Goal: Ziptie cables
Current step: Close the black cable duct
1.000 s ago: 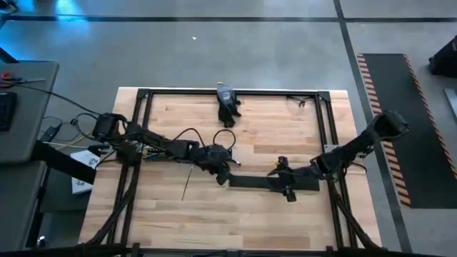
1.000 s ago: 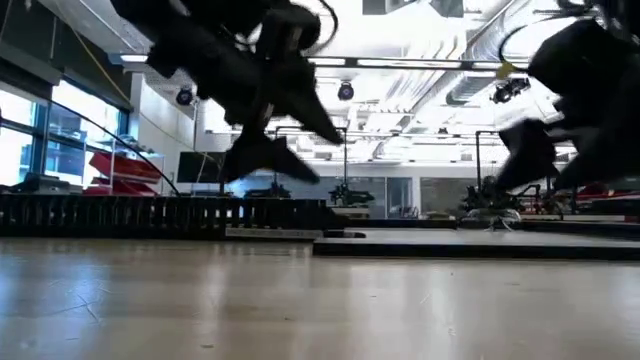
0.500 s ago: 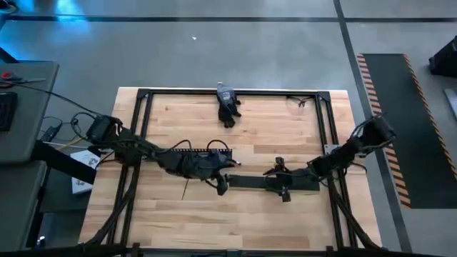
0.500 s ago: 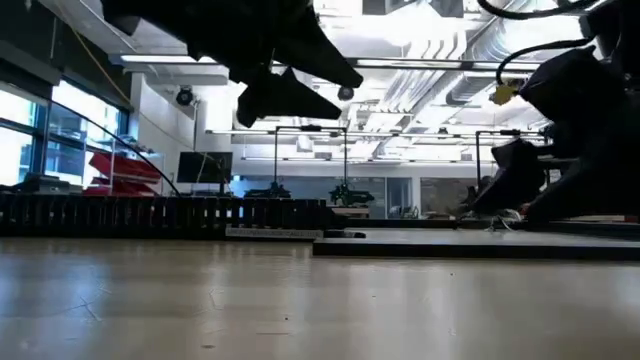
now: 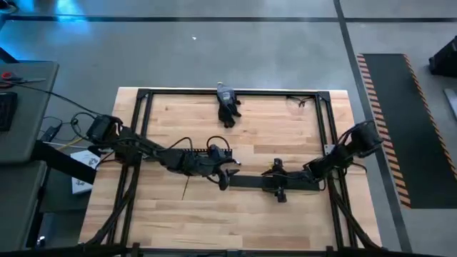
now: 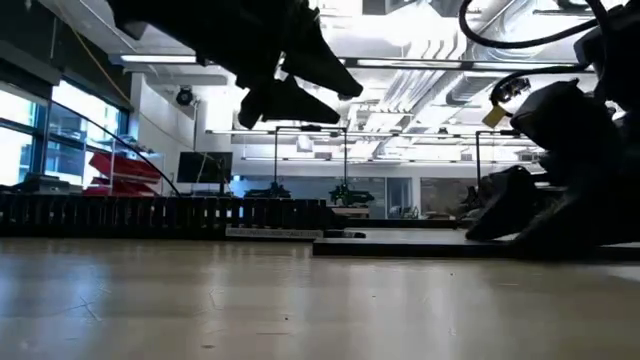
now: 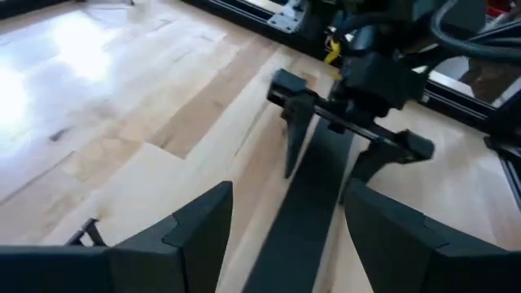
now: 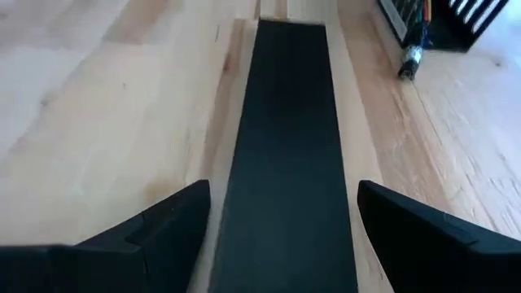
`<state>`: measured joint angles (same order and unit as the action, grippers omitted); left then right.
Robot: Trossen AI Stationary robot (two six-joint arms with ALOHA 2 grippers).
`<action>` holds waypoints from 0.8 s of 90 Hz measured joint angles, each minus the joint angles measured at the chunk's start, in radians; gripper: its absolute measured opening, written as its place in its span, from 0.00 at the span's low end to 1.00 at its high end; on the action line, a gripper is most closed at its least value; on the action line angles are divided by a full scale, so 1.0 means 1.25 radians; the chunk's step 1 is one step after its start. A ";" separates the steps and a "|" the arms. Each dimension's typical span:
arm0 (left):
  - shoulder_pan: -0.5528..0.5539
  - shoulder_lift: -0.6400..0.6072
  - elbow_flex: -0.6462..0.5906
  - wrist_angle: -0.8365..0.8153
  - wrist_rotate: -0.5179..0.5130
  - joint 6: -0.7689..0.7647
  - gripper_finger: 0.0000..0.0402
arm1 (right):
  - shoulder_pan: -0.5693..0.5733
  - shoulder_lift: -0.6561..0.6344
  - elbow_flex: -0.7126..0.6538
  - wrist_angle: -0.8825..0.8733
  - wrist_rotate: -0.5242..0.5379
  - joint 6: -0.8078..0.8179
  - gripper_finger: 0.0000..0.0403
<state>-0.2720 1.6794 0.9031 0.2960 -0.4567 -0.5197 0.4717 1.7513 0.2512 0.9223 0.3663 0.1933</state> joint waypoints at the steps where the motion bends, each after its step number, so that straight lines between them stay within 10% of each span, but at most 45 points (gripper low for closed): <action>1: 0.000 0.000 0.000 0.000 0.000 0.000 0.54 | 0.000 0.003 0.000 0.002 0.001 0.005 0.74; 72: 0.003 0.000 0.000 0.001 0.005 -0.002 0.54 | 0.041 0.203 -0.024 0.223 0.068 0.136 0.66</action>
<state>-0.2687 1.6797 0.9031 0.2968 -0.4500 -0.5217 0.5224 2.0049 0.2218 1.2009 0.4519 0.3630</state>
